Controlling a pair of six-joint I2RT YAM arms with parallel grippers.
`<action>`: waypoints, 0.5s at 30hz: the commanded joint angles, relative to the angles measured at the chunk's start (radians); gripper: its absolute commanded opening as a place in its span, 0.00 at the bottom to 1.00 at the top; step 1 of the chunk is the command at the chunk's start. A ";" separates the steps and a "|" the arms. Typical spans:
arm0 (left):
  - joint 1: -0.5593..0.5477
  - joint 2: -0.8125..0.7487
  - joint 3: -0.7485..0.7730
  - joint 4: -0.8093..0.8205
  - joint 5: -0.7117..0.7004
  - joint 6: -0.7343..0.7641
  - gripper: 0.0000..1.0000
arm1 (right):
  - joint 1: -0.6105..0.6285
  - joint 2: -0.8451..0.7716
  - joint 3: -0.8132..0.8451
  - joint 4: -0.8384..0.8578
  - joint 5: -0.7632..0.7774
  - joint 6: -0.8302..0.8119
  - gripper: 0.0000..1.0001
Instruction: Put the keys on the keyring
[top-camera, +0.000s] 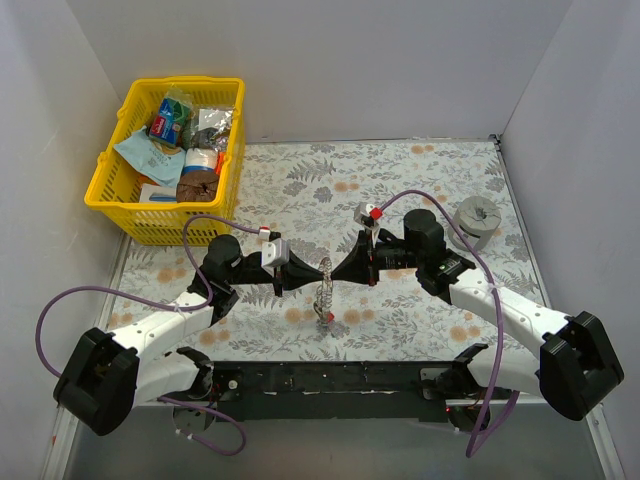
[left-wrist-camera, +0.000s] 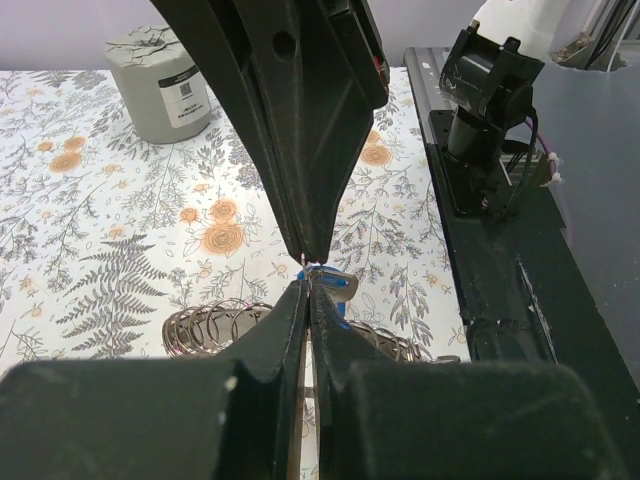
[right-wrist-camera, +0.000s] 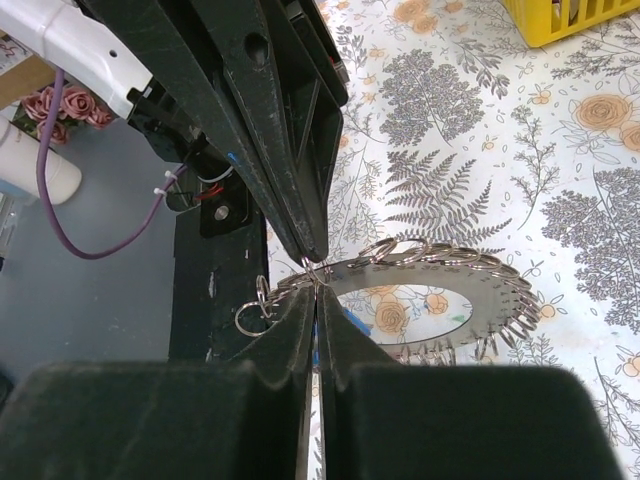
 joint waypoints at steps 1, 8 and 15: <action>0.001 -0.032 0.031 0.021 0.009 0.011 0.00 | 0.005 0.006 0.047 0.020 -0.002 0.007 0.01; 0.003 -0.045 0.027 0.038 0.009 0.009 0.00 | 0.005 0.016 0.039 0.032 -0.010 0.012 0.01; 0.003 -0.058 0.021 0.075 0.023 -0.003 0.00 | 0.005 0.030 0.027 0.043 -0.013 0.012 0.01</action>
